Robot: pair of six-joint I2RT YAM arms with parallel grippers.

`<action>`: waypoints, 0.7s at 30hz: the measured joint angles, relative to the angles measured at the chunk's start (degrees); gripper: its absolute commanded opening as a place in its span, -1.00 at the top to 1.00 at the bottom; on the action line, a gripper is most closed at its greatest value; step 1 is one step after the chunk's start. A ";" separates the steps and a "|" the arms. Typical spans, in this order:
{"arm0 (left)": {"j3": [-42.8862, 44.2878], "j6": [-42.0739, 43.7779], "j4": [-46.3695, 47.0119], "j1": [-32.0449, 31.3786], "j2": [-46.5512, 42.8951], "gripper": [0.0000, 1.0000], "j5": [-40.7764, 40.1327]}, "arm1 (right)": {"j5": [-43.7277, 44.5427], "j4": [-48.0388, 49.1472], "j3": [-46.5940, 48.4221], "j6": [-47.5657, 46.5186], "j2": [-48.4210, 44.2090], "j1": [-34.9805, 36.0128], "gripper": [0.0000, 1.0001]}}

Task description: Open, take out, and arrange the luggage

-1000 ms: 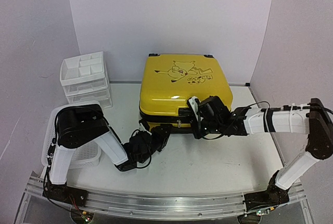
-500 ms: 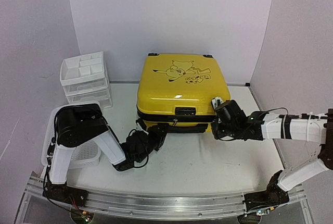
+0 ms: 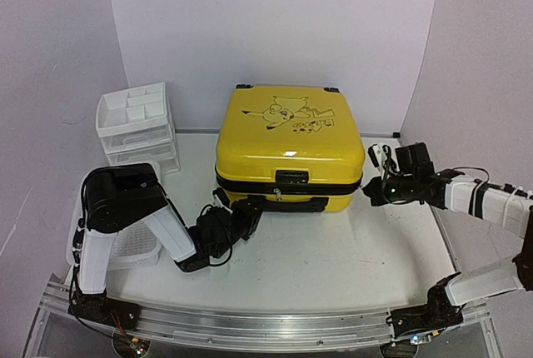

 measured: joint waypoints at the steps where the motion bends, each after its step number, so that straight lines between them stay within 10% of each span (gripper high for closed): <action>1: -0.11 0.00 -0.09 0.04 -0.13 0.78 0.00 | -2.51 -0.15 0.81 -0.52 1.11 -2.23 1.00; 21: -1.62 0.07 -1.01 1.25 -1.53 0.79 -0.61 | -22.51 3.26 16.98 -11.32 24.52 -14.58 1.00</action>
